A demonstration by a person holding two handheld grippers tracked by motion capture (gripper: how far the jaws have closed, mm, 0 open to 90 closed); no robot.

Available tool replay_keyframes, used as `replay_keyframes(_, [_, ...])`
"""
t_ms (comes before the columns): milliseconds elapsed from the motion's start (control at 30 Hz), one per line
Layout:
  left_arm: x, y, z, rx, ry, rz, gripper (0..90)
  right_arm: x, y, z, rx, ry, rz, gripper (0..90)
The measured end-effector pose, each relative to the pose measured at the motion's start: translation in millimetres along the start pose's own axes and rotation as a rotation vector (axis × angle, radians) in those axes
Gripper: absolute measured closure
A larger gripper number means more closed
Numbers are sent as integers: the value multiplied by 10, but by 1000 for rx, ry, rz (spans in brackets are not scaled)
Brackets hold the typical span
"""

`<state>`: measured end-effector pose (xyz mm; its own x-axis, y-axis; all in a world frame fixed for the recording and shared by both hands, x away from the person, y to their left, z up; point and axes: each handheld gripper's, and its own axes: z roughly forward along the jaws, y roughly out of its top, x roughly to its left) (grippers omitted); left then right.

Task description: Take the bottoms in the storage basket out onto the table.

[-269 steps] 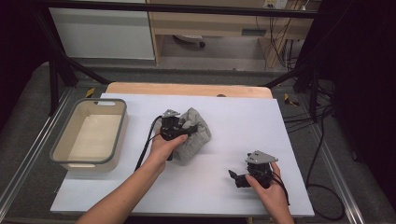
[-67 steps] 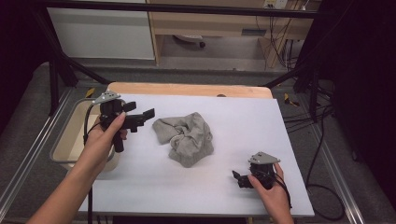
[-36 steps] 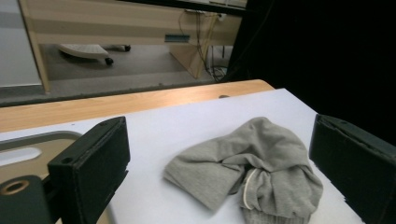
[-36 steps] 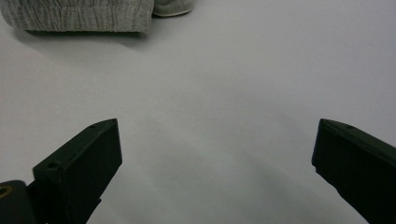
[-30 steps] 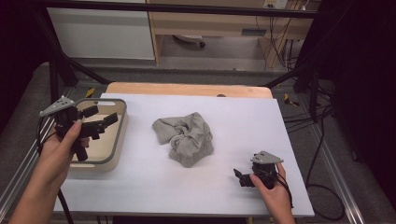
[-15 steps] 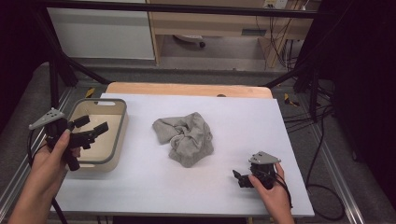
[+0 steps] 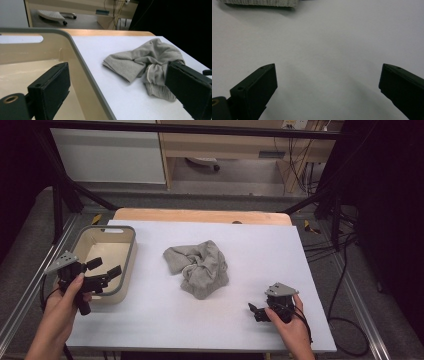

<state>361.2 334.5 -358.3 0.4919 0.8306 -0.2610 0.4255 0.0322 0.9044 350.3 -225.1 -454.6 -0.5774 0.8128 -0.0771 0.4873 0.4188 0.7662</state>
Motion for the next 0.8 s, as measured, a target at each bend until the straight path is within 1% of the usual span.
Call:
replay_keyframes(33, [0, -19, 9, 7, -3, 2, 63, 0, 0, 0, 0, 0, 0, 25])
replay_keyframes(100, [-11, -49, 22, 11, 12, 19, 63, 2, 1, -3, 0, 2, -2, 25])
replay_keyframes(167, [-28, -63, 28, 18, 9, 38, 63, 2, 2, -3, 0, 3, -2, 25])
replay_keyframes(367, [-69, -115, 47, 15, 3, 48, 62, 9, 5, -3, -3, 3, -11, 25])
replay_keyframes(500, [-91, -173, 69, 17, -2, 50, 62, 17, 11, -5, -5, 8, -16, 25])
replay_keyframes(533, [-104, -207, 83, 20, -4, 52, 62, 21, 14, -3, -7, 8, -20, 25])
replay_keyframes(633, [-113, -249, 95, 22, -7, 47, 62, 27, 18, -3, -6, 12, -24, 25])
replay_keyframes(667, [-113, -293, 98, 21, -4, 54, 62, 32, 21, -4, -9, 14, -28, 25])
replay_keyframes(700, [-113, -293, 98, 21, -4, 54, 62, 32, 21, -4, -9, 14, -28, 25])
replay_keyframes(767, [-86, -326, 81, 16, 7, 70, 62, 39, 27, -9, -11, 16, -35, 25])
replay_keyframes(800, [-60, -342, 72, 13, 4, 60, 62, 42, 30, -11, -13, 18, -40, 25])
